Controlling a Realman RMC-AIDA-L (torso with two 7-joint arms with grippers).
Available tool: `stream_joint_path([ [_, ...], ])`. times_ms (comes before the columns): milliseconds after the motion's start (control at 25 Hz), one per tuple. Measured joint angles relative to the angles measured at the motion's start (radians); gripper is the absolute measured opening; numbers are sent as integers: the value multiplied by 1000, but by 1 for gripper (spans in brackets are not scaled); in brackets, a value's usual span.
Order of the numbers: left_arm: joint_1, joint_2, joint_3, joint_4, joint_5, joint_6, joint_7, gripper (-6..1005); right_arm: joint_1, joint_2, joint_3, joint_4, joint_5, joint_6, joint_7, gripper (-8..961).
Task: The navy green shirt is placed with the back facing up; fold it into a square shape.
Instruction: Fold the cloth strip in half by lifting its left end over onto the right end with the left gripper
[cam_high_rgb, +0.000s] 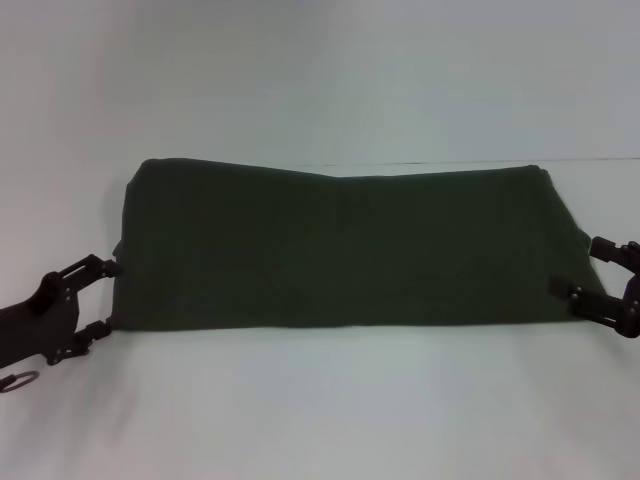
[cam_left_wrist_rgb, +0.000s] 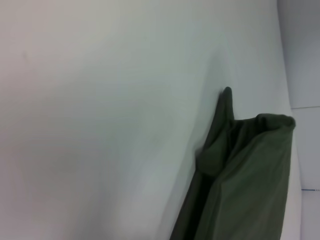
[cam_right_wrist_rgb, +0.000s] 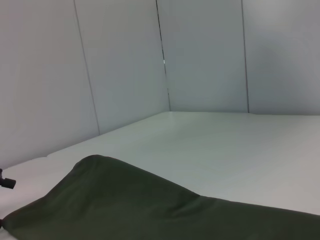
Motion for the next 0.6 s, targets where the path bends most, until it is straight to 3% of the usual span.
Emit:
stream_joint_path([
  [600, -17, 4, -2, -18, -1, -18, 7, 949, 6, 0, 0, 0, 1, 4, 0, 945],
])
